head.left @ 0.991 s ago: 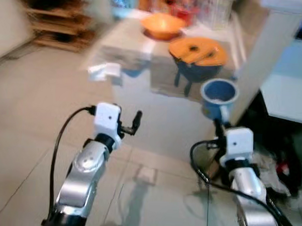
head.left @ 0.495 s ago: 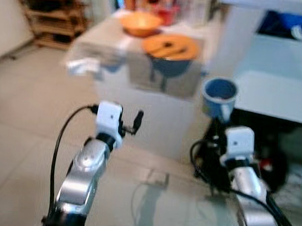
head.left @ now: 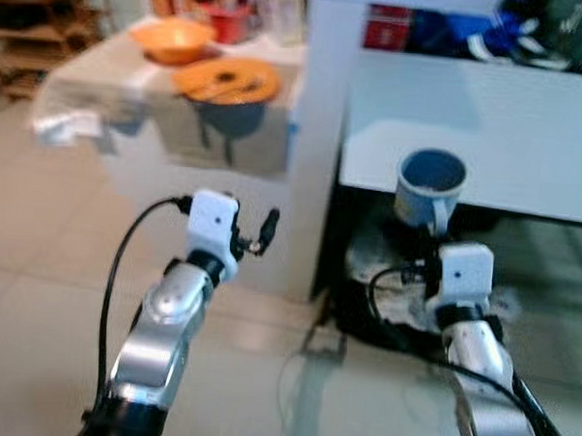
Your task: Setting the table
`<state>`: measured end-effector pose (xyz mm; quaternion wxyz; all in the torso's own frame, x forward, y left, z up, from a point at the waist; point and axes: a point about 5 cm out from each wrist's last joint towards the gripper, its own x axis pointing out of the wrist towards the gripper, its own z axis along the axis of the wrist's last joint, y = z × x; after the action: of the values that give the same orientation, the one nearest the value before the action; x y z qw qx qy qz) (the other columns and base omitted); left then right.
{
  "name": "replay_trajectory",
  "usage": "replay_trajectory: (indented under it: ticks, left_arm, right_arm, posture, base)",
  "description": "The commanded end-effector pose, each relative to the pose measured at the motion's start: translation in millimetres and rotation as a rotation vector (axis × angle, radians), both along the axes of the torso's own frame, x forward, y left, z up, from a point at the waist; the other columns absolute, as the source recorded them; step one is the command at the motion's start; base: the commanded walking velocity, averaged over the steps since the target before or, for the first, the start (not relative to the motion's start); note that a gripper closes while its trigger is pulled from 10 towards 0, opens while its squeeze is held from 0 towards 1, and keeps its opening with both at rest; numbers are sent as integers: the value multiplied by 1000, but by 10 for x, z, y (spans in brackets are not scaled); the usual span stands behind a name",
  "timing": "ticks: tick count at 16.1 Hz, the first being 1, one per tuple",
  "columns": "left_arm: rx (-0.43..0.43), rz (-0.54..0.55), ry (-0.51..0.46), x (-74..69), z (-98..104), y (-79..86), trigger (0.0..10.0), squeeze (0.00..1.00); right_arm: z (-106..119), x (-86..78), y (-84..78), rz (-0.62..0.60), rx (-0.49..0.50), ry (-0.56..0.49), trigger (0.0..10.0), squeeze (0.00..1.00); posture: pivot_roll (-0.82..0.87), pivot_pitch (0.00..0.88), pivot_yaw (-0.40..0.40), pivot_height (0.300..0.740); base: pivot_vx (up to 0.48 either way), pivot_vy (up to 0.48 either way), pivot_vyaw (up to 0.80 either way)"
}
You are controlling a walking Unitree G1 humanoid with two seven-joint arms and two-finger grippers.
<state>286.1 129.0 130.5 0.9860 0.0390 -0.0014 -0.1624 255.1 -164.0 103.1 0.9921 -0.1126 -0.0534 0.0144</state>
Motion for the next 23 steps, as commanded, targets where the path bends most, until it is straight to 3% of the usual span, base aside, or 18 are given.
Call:
replay_trajectory:
  ticks: [1, 9, 13, 23]
  left_arm:
    - [10, 12, 0, 11, 0, 48, 10000, 0]
    - [37, 41, 2, 51, -27, 70, 10000, 0]
    - [1, 27, -11, 68, 8, 34, 10000, 0]
    - [6, -4, -15, 47, 2, -11, 10000, 0]
  right_arm:
    - [45, 10, 58, 23, 6, -24, 0, 0]
    - [44, 15, 42, 15, 2, -30, 0, 0]
    - [76, 43, 36, 23, -5, -40, 0, 0]
    - [59, 26, 48, 27, -3, -40, 0, 0]
  posture:
    - [-15, 0, 22, 727]
    - [-19, 0, 25, 727]
    - [-23, 0, 23, 727]
    - [-27, 0, 24, 727]
  base:
    - [0, -428, 0]
    - [72, -413, 0]
    - [333, 0, 0]
    - [462, 0, 0]
